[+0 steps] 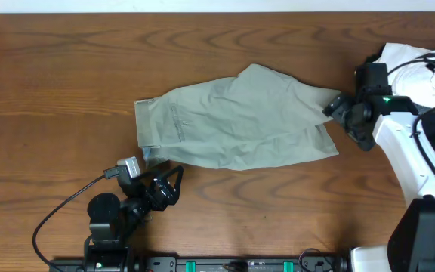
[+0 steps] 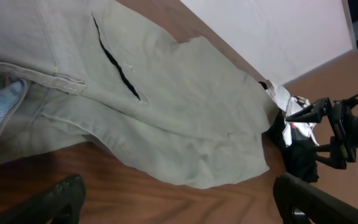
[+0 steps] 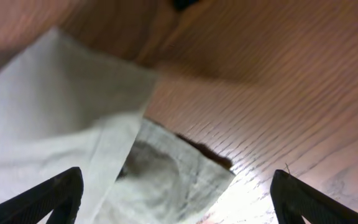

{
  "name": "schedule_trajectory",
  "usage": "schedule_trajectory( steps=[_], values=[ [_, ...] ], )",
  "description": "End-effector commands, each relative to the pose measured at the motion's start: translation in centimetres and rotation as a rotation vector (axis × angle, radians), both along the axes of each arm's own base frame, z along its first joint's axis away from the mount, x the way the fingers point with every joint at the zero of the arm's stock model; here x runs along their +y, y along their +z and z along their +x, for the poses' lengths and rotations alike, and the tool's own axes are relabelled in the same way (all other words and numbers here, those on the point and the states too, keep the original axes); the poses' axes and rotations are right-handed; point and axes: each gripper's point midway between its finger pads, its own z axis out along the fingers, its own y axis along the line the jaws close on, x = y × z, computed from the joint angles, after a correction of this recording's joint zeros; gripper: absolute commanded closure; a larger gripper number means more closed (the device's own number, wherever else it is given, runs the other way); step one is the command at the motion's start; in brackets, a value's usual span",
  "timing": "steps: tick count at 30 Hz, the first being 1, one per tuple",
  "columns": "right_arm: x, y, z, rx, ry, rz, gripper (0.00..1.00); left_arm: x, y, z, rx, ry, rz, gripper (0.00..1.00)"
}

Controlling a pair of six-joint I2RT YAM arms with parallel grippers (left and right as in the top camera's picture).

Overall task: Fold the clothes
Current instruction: 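Release the trousers and raise the right gripper back toward the pile, then grasp the trousers' right corner with the right gripper and pull it down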

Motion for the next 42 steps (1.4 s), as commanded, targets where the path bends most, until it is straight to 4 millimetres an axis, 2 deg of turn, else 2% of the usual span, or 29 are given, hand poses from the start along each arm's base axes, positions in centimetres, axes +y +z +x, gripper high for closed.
schedule_trajectory(
  steps=[1, 9, 13, 17, 25, 29, 31, 34, 38, 42],
  values=[
    [-0.9, -0.3, 0.0, -0.007, -0.073, -0.002, 0.04, 0.2, -1.5, -0.2, 0.034, 0.008, 0.015, 0.02],
    [1.7, -1.7, 1.9, -0.111, -0.024, 0.147, 0.03, 0.2, -1.5, -0.2, 0.034, 0.009, 0.015, 0.02],
    [1.8, -3.3, 1.4, -0.121, -0.107, 0.187, 0.05, 0.2, -1.5, -0.2, 0.034, 0.009, 0.015, 0.02],
    [2.5, -3.7, 2.3, -0.181, -0.053, 0.211, 0.07, 0.2, -1.5, -0.2, 0.034, 0.008, 0.015, 0.02],
    [3.1, -3.6, 3.4, -0.254, -0.015, 0.235, 0.23, 0.2, -1.5, -0.2, 0.034, 0.009, 0.015, 0.02],
    [3.1, -3.7, 3.4, -0.260, -0.014, 0.236, 0.37, 0.2, -1.5, -0.2, 0.034, 0.008, 0.015, 0.02],
    [3.1, -3.8, 3.4, -0.261, -0.014, 0.235, 0.40, 0.2, -1.5, -0.2, 0.034, 0.009, 0.015, 0.02],
    [3.1, -4.1, 3.3, -0.270, -0.013, 0.235, 0.40, 0.2, -1.5, -0.2, 0.034, 0.009, 0.015, 0.02],
    [3.1, -4.7, 3.1, -0.287, -0.011, 0.236, 0.32, 0.2, -1.5, -0.2, 0.034, 0.009, 0.015, 0.02],
    [3.1, -5.2, 3.0, -0.308, -0.007, 0.238, 0.31, 0.3, -1.5, -0.2, 0.034, 0.010, 0.016, 0.02]
  ],
)
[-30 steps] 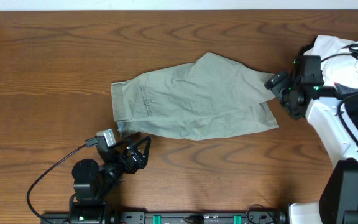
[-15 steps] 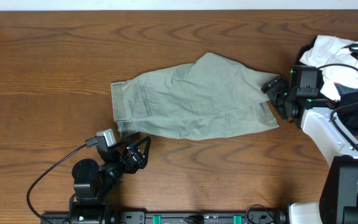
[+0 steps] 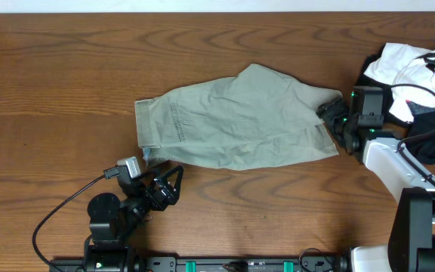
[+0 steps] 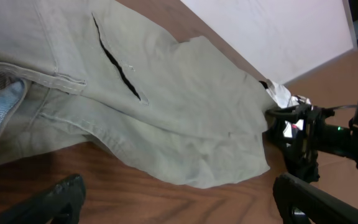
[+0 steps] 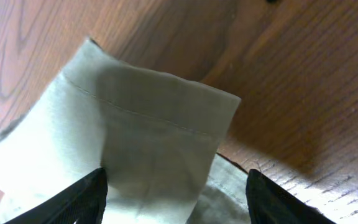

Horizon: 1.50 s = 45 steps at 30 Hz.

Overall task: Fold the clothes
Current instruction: 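Grasp the trousers' right corner with the right gripper and pull it down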

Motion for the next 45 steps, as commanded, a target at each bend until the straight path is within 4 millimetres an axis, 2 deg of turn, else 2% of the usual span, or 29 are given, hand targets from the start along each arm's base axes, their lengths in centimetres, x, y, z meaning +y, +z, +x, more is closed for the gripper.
schedule_trajectory(
  steps=[1, 5, 12, 16, 23, 27, 32, 35, 40, 45],
  values=[
    [0.0, -0.9, -0.5, 0.012, 0.004, 0.000, 0.32, 0.2, -1.5, -0.2, 0.035, 0.011, 0.013, 0.02],
    [0.0, -1.0, -0.5, -0.002, 0.004, 0.000, 0.48, 0.2, -1.5, -0.2, 0.035, 0.011, 0.013, 0.02],
    [0.1, -0.8, -0.2, -0.015, 0.006, 0.002, 0.89, 0.2, -1.5, -0.2, 0.035, 0.011, 0.013, 0.02],
    [0.5, 0.0, 0.2, -0.048, 0.024, 0.023, 0.99, 0.2, -1.5, -0.2, 0.035, 0.011, 0.013, 0.02],
    [0.9, 3.0, 0.3, -0.121, 0.067, 0.012, 0.99, 0.2, -1.5, -0.2, 0.035, 0.011, 0.013, 0.02],
    [0.9, 4.8, -1.2, -0.116, 0.067, 0.013, 0.99, 0.2, -1.5, -0.2, 0.035, 0.011, 0.013, 0.02],
    [1.6, 6.0, -4.3, -0.058, 0.087, 0.043, 0.99, 0.2, -1.5, -0.2, 0.035, 0.011, 0.013, 0.02],
    [2.0, 6.1, -6.3, -0.007, 0.100, 0.065, 0.99, 0.3, -1.5, -0.2, 0.035, 0.011, 0.013, 0.02],
    [2.0, 4.7, -9.6, 0.131, 0.092, 0.071, 0.99, 0.3, -1.5, -0.2, 0.035, 0.011, 0.013, 0.02],
    [2.0, 3.9, -11.2, 0.207, 0.089, 0.077, 0.99, 0.3, -1.5, -0.2, 0.013, -0.003, 0.047, 0.02]
  ],
)
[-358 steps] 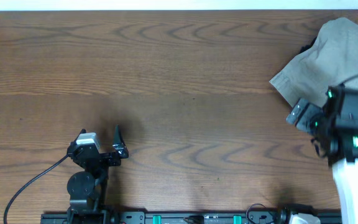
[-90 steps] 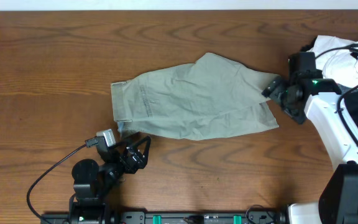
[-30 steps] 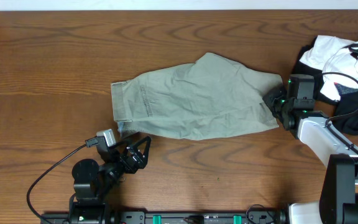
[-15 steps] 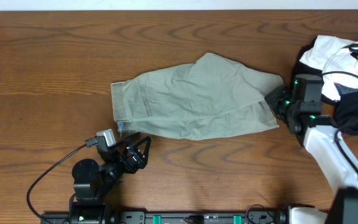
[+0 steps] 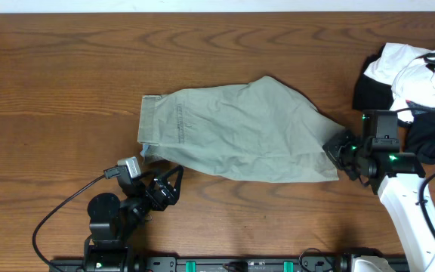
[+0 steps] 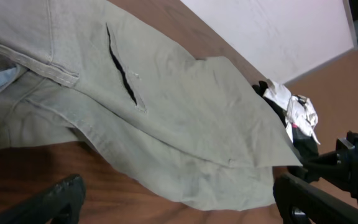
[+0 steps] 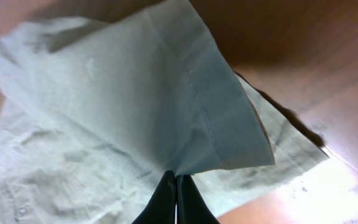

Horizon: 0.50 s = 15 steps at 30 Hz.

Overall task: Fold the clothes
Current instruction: 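Grasp the trousers' right corner with the right gripper and pull it down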

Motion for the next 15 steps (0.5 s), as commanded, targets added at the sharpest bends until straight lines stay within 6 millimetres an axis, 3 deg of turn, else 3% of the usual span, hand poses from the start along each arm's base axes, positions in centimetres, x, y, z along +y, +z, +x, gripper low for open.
schedule_trajectory(
  steps=[1, 9, 15],
  values=[
    [0.0, -0.2, -0.9, 0.030, 0.006, 0.001, 0.99, 0.2, -1.5, -0.2, 0.012, -0.004, 0.049, 0.02],
    [0.5, -1.3, -4.3, 0.179, 0.014, 0.024, 0.99, 0.4, -1.4, 0.0, -0.003, 0.001, 0.063, 0.02],
    [0.4, -1.5, -5.3, 0.220, 0.012, 0.022, 0.99, 1.9, -1.8, 0.7, 0.000, 0.089, 0.110, 0.02]
  ],
)
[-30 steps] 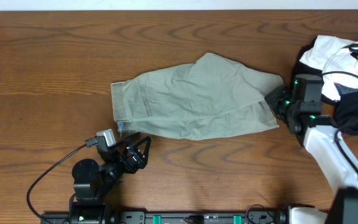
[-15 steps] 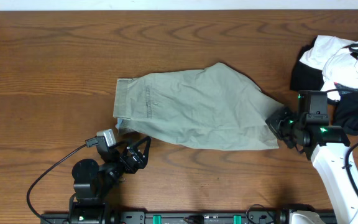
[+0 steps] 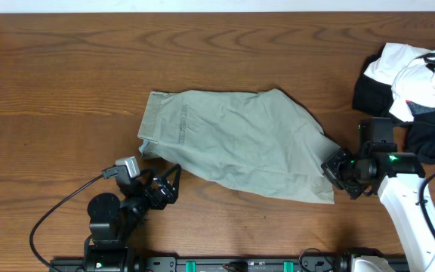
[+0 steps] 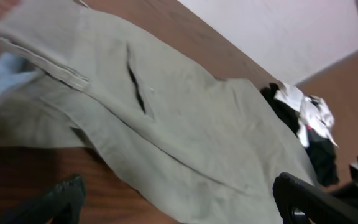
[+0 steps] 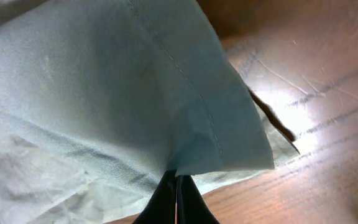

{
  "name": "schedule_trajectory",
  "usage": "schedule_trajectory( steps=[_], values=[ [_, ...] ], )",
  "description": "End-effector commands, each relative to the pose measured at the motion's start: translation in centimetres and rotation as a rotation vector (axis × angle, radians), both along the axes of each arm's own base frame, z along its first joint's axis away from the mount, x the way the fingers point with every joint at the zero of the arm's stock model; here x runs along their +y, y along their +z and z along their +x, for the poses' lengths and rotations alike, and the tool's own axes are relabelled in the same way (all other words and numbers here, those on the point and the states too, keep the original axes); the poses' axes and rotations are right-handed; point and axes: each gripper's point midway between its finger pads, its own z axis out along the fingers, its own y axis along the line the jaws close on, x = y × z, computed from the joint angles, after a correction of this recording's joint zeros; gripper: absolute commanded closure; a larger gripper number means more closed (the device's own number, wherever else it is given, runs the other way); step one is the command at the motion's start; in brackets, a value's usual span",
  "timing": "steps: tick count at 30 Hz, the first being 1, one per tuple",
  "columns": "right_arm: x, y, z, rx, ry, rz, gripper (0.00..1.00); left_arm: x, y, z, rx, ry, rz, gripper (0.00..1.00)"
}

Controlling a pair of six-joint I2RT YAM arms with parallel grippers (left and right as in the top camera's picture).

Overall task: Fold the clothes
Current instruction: 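Grasp the trousers' right corner with the right gripper and pull it down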

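Pale grey-green trousers [image 3: 232, 151] lie spread across the middle of the table, waistband [image 3: 148, 125] to the left. My right gripper [image 3: 338, 171] is shut on the leg hem at the garment's right front corner; in the right wrist view the fingers [image 5: 178, 198] pinch the folded hem [image 5: 216, 124]. My left gripper [image 3: 159, 192] rests open by the table's front, just below the waistband corner. Its wrist view shows the trousers [image 4: 185, 124] ahead, with nothing between the fingertips [image 4: 64, 198].
A heap of white and black clothes [image 3: 418, 72] lies at the back right, also seen as a pile [image 4: 303, 115] in the left wrist view. A black cable [image 3: 59, 215] loops on the wood at the front left.
My right gripper, still shut on the hem, now sits a little nearer the table's front. The trousers have shifted with it, the waistband slightly to the right. The left gripper has hardly moved.
At first my right gripper stood open at the leg end, further back and right. It was still open there with the hem between its fingers. Then it was shut on the hem nearer the front, and the trousers lay stretched. Now they lie further front-right.
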Motion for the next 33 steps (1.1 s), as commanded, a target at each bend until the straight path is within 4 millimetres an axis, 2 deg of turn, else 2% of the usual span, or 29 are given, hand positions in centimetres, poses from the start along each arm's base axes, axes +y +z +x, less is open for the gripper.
schedule_trajectory(
  steps=[1, 5, 10, 17, 22, 24, 26, 28, 30, 33],
  values=[
    [0.0, 0.2, 0.0, -0.011, 0.004, 0.001, 0.99, 1.1, -1.6, 0.2, 0.015, 0.048, 0.062, 0.02],
    [0.0, 0.3, 0.4, -0.026, 0.004, 0.002, 0.99, 0.7, -0.7, 0.4, -0.026, 0.026, 0.062, 0.02],
    [0.0, 0.7, 1.0, -0.062, 0.005, 0.002, 0.99, -0.6, 2.4, 0.5, -0.114, -0.035, -0.024, 0.02],
    [0.8, 1.1, 1.4, -0.098, 0.062, 0.039, 0.98, -0.8, 2.6, 0.4, -0.031, -0.001, -0.180, 0.02],
    [1.3, 1.1, 1.2, -0.090, 0.071, 0.064, 0.99, -1.2, 4.2, 0.5, -0.061, -0.019, -0.248, 0.02],
    [2.1, 1.4, 0.9, -0.082, 0.081, 0.113, 0.99, -1.4, 4.8, 0.4, -0.071, -0.029, -0.275, 0.02],
    [3.2, 1.6, 0.3, -0.061, 0.094, 0.179, 0.99, -1.4, 4.8, 0.4, -0.058, -0.025, -0.294, 0.02],
    [3.2, 1.5, -0.3, -0.037, 0.092, 0.180, 0.99, -1.4, 4.4, 0.4, -0.038, -0.020, -0.293, 0.02],
    [2.1, 0.9, -1.1, 0.003, 0.075, 0.117, 0.99, -1.3, 3.4, 0.3, 0.007, -0.005, -0.291, 0.02],
    [-1.2, -0.3, -2.6, 0.081, 0.033, -0.078, 0.96, -0.1, 0.7, 0.5, 0.110, 0.086, -0.270, 0.02]
  ],
)
